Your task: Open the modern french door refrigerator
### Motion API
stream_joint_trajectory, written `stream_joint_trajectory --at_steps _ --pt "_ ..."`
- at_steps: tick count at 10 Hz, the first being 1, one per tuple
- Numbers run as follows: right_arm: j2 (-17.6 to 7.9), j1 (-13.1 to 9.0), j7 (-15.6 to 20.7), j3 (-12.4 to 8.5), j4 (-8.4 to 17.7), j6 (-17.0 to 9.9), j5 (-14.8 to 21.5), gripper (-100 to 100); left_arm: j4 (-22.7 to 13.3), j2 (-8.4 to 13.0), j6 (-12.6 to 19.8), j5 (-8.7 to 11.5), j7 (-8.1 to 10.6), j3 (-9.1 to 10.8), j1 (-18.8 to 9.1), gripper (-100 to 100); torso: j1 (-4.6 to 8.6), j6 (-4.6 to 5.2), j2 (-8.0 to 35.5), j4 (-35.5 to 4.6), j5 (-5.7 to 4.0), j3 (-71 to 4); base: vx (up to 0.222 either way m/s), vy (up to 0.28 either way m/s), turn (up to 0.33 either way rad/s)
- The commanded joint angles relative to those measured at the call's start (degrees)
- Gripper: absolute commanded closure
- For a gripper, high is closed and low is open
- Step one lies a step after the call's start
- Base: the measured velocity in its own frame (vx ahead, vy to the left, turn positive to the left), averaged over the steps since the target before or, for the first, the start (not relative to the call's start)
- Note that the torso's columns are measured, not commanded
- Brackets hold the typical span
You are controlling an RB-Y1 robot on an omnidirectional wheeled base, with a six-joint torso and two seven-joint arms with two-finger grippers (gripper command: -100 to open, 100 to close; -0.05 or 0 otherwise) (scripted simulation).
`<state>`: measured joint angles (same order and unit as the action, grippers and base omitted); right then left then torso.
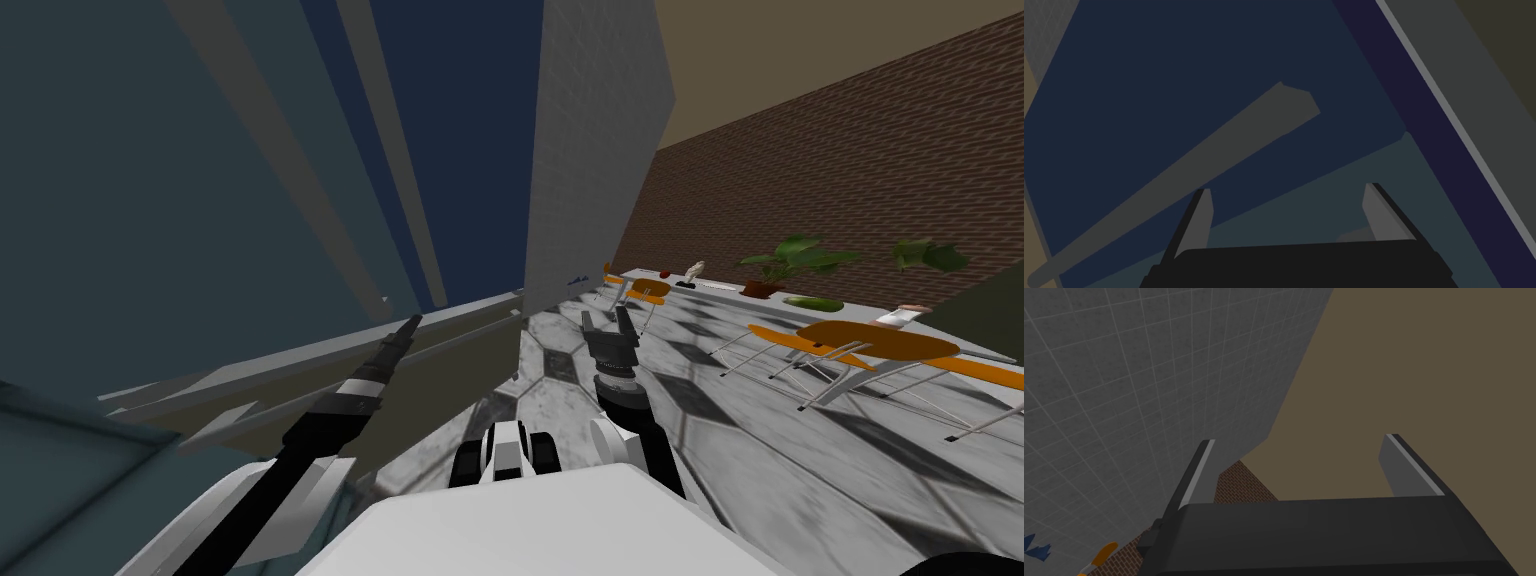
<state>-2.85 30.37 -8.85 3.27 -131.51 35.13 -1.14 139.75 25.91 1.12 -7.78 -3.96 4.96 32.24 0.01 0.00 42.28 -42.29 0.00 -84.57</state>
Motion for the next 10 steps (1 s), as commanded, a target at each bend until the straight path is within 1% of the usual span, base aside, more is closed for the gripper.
stream_joint_trajectory --at_steps 1,10 --pt "0.0 0.0 0.0 0.0 0.0 0.0 0.0 0 0.6 3.2 2.8 -0.8 -0.05 0.62 0.2 -100 0.0 0.0 0.0 0.0 0.0 0.0 0.032 -0.01 -0.048" --pt "0.0 0.0 0.0 0.0 0.0 0.0 0.0 0 2.4 14.9 13.5 -3.8 -0.08 3.41 1.2 -100 -0.02 0.0 0.0 0.0 0.01 0.0 0.038 -0.009 -0.075"
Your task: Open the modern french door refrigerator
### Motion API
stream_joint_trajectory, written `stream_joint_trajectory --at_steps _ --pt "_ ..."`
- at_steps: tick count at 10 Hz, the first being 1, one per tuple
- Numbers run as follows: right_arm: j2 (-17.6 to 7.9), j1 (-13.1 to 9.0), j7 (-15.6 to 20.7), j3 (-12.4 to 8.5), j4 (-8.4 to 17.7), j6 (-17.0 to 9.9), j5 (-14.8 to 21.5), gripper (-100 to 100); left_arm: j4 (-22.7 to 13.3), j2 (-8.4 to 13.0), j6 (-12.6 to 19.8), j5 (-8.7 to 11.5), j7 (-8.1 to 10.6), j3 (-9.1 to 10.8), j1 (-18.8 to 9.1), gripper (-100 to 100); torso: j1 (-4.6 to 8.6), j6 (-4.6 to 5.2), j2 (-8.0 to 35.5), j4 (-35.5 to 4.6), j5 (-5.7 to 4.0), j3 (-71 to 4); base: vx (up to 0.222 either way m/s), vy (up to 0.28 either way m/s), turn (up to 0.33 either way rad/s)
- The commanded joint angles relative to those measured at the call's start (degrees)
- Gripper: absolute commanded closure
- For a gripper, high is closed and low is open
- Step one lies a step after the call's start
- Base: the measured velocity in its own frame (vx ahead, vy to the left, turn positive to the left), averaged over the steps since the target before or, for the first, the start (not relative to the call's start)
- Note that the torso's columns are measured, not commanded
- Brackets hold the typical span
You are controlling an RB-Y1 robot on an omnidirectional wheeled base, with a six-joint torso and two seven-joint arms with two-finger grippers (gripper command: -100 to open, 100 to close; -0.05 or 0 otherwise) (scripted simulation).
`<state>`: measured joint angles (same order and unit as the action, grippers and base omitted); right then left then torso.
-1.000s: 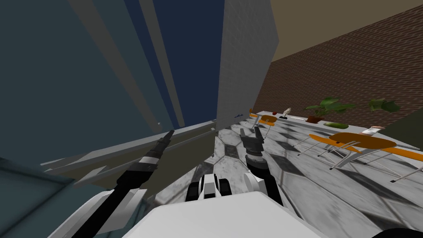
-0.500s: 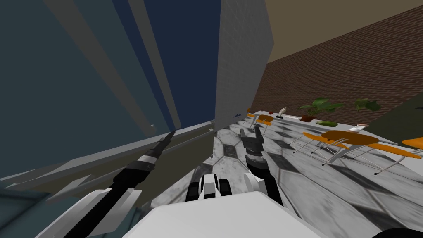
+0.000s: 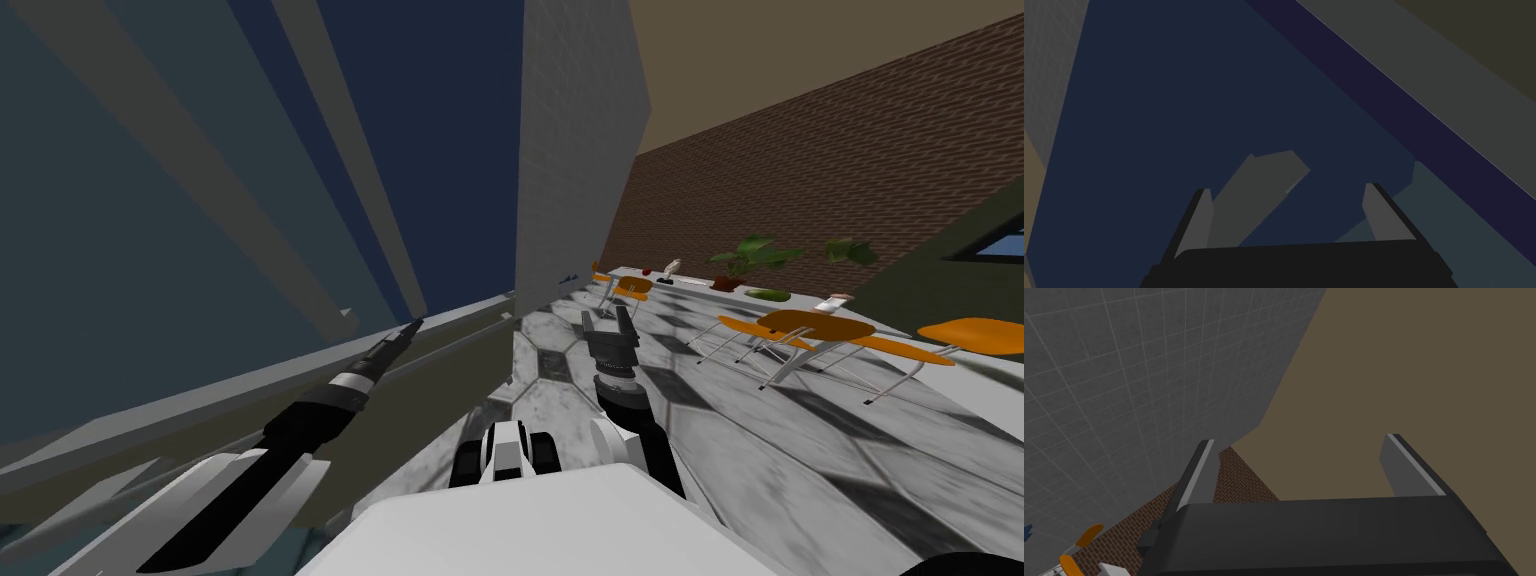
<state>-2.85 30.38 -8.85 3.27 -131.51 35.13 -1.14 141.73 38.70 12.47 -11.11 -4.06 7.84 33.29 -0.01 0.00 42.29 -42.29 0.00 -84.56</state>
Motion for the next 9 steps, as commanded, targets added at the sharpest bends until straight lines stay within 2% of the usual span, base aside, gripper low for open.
stream_joint_trajectory --at_steps 1,5,6,7,8,9 --pt "0.0 0.0 0.0 0.0 0.0 0.0 0.0 0 0.6 3.4 3.3 -0.8 0.02 0.82 0.2 -100 0.0 0.0 0.0 0.0 0.0 0.0 0.044 -0.008 -0.062" --pt "0.0 0.0 0.0 0.0 0.0 0.0 0.0 0 2.1 7.7 7.2 -1.9 0.01 1.83 0.5 -100 0.01 0.0 0.0 0.0 0.0 0.0 0.036 -0.005 -0.065" --pt "0.0 0.0 0.0 0.0 0.0 0.0 0.0 0 1.7 7.0 6.5 -1.8 0.0 1.61 0.4 -100 0.02 0.0 0.0 0.0 -0.01 0.0 0.014 -0.002 -0.012" --pt "0.0 0.0 0.0 0.0 0.0 0.0 0.0 0 3.4 7.8 8.1 -1.4 0.32 2.16 0.9 -100 0.0 -0.01 0.1 0.0 0.0 0.0 0.133 -0.008 0.001" --pt "0.0 0.0 0.0 0.0 0.0 0.0 0.0 0 2.7 7.5 7.4 -1.6 0.13 1.85 0.6 -100 0.03 0.0 -0.3 0.1 -0.01 -0.2 0.084 -0.005 0.002" --pt "0.0 0.0 0.0 0.0 0.0 0.0 0.0 0 2.9 7.5 7.6 -1.6 0.17 1.89 0.6 100 0.01 0.01 -0.1 0.1 0.0 -0.1 0.011 -0.002 -0.004"
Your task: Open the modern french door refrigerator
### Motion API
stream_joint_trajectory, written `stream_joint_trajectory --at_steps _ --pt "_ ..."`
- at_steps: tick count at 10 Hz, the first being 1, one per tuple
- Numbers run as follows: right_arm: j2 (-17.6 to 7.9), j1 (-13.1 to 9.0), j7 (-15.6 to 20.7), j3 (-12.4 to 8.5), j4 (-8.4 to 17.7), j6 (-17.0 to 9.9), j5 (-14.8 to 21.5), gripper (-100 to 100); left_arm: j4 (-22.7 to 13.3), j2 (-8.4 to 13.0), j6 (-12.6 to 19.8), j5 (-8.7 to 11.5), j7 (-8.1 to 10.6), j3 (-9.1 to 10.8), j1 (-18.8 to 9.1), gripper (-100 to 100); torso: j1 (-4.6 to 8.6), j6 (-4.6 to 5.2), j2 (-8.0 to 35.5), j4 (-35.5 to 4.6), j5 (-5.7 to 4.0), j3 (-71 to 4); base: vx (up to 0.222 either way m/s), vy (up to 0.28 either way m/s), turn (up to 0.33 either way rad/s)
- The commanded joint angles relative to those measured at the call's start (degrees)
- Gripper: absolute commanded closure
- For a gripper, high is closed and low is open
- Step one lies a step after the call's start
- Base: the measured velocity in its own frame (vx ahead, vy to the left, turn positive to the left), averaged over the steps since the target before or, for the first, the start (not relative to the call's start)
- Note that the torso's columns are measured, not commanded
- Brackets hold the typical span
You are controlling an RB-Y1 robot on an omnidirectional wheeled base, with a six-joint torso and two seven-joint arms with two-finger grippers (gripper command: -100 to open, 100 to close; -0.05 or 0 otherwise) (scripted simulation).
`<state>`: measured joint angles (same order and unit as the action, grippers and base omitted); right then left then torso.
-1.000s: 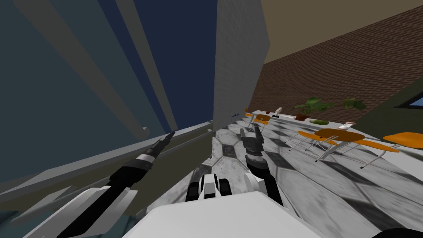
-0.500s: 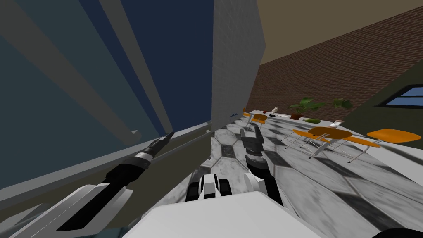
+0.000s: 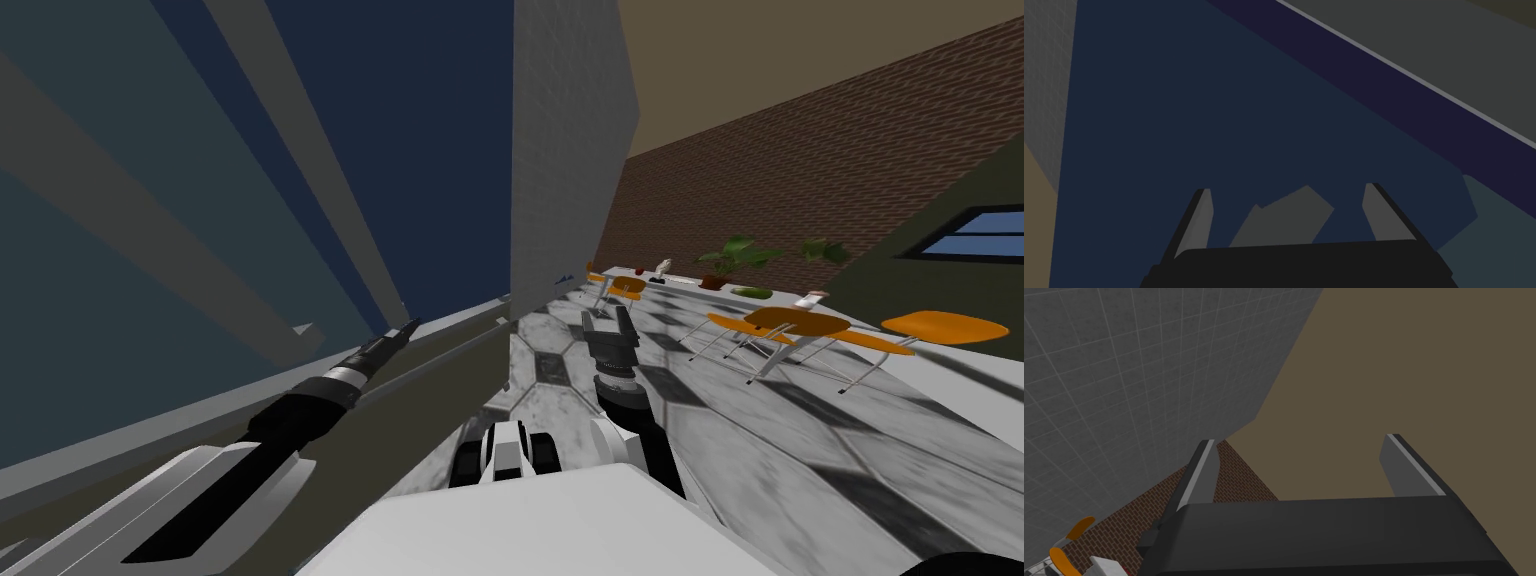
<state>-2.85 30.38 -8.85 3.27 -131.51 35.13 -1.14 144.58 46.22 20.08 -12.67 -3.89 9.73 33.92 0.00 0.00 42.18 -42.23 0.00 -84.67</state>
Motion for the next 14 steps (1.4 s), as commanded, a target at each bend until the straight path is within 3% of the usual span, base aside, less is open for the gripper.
stream_joint_trajectory --at_steps 1,2,10,11,12,14 --pt "0.0 0.0 0.0 0.0 0.0 0.0 0.0 0 -0.2 -0.9 1.5 -0.5 0.27 1.3 0.1 100 -0.06 -0.03 0.2 -0.1 0.02 0.2 -0.028 -0.222 0.111" --pt "0.0 0.0 0.0 0.0 0.0 0.0 0.0 0 -0.2 -0.9 1.5 -0.5 0.27 1.3 0.1 100 0.11 -0.34 0.3 -0.1 0.07 0.2 -0.037 -0.295 0.151" --pt "0.0 0.0 0.0 0.0 0.0 0.0 0.0 0 -1.5 -4.7 7.9 -2.4 1.37 6.7 0.5 100 -0.05 0.0 0.2 -0.1 0.02 0.1 -0.046 -0.289 0.132" --pt "0.0 0.0 0.0 0.0 0.0 0.0 0.0 0 -1.1 -4.1 7.9 -2.0 1.26 6.27 0.3 100 0.03 -0.01 0.2 -0.1 -0.01 0.2 -0.039 -0.143 0.041" --pt "0.0 0.0 0.0 0.0 0.0 0.0 0.0 0 -2.7 -4.3 8.2 -1.7 1.41 6.46 0.1 -100 -0.47 0.02 0.1 0.0 0.11 0.1 0.009 -0.006 0.009" --pt "0.0 0.0 0.0 0.0 0.0 0.0 0.0 0 -2.8 -4.0 9.3 -1.1 1.62 7.07 0.3 -100 -0.64 -0.01 -0.2 0.0 0.2 -0.1 0.07 0.094 0.031"
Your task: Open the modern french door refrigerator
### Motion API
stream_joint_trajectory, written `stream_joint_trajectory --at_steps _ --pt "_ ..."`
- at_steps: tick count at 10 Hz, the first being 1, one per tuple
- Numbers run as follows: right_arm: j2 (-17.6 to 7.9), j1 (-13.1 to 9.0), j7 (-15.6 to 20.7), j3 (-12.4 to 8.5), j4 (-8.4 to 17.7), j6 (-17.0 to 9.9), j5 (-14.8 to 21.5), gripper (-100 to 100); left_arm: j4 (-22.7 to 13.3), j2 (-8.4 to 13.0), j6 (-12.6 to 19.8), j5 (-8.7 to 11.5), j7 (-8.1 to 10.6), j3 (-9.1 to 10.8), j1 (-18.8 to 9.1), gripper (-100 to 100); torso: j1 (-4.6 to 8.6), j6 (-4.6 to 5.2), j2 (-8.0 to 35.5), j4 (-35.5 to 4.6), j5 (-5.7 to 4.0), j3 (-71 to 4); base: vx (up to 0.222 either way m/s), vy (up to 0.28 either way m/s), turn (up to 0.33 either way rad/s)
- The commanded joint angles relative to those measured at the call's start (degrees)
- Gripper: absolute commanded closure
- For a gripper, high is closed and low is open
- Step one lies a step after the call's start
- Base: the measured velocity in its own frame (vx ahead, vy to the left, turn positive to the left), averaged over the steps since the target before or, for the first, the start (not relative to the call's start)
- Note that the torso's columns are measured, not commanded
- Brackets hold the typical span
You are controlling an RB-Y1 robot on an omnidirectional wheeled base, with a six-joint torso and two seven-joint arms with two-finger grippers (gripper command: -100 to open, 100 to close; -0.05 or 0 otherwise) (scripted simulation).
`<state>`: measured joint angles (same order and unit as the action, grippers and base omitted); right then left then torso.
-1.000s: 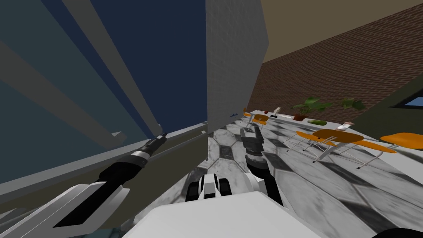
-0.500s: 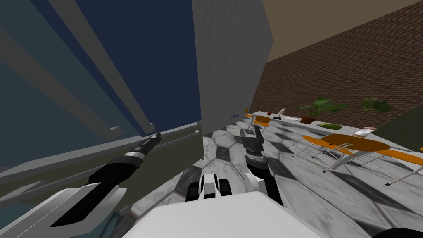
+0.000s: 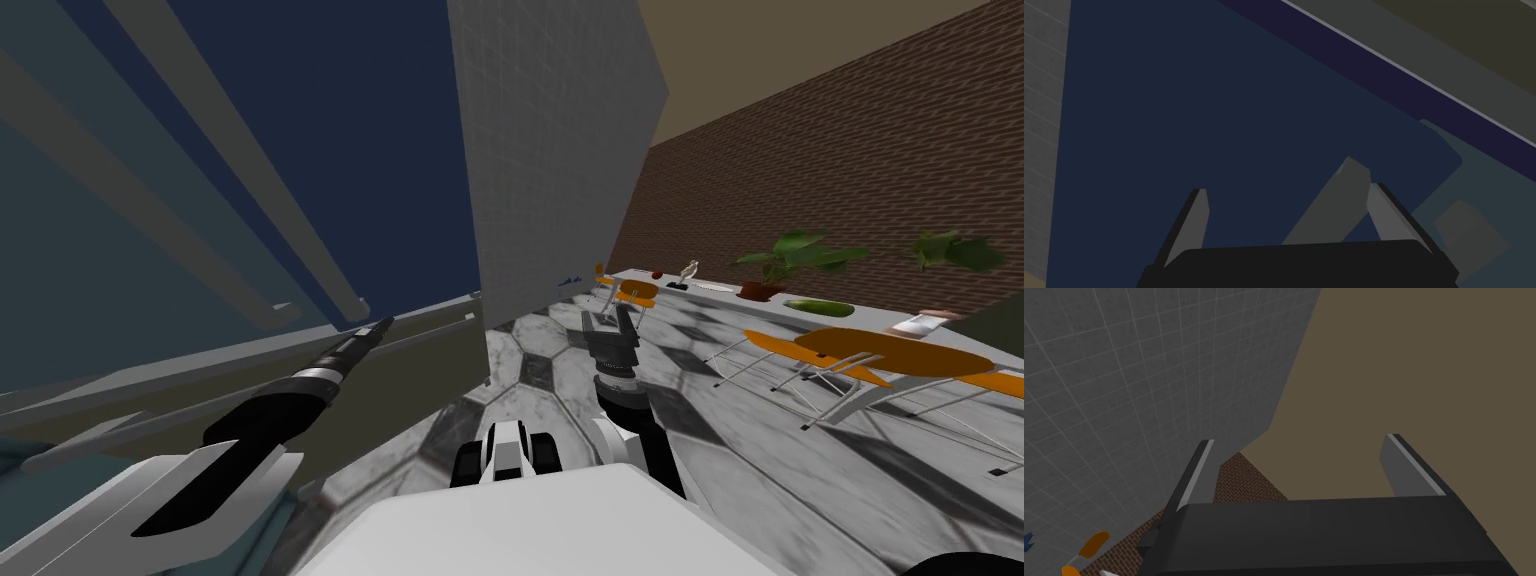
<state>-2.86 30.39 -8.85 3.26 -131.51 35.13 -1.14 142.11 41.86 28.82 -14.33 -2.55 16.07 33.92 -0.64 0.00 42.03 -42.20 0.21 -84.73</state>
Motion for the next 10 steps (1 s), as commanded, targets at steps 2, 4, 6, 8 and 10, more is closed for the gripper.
stream_joint_trajectory --at_steps 2,4,6,8,10 --pt "0.0 0.0 0.0 0.0 0.0 0.0 0.0 0 -0.1 1.2 2.2 1.1 0.5 1.66 1.0 -100 0.45 0.01 0.1 0.0 -0.15 0.0 0.117 0.162 0.033" --pt "0.0 0.0 0.0 0.0 0.0 0.0 0.0 0 2.5 2.8 4.2 1.4 0.68 2.83 2.3 -100 0.48 -0.11 0.2 -0.1 -0.22 0.1 0.119 0.132 0.024" --pt "0.0 0.0 0.0 0.0 0.0 0.0 0.0 0 4.5 3.1 4.5 1.4 0.7 3.0 2.5 -100 0.63 -0.03 0.3 -0.1 -0.21 0.2 0.058 0.062 0.018" --pt "0.0 0.0 0.0 0.0 0.0 0.0 0.0 0 5.0 3.3 5.3 1.9 0.97 3.46 2.9 -100 0.82 0.0 0.5 -0.2 -0.26 0.3 0.045 0.037 -0.008" --pt "0.0 0.0 0.0 0.0 0.0 0.0 0.0 0 4.8 3.3 5.1 1.8 0.87 3.38 2.8 100 0.65 0.01 0.2 -0.1 -0.19 0.1 0.028 0.02 -0.003"
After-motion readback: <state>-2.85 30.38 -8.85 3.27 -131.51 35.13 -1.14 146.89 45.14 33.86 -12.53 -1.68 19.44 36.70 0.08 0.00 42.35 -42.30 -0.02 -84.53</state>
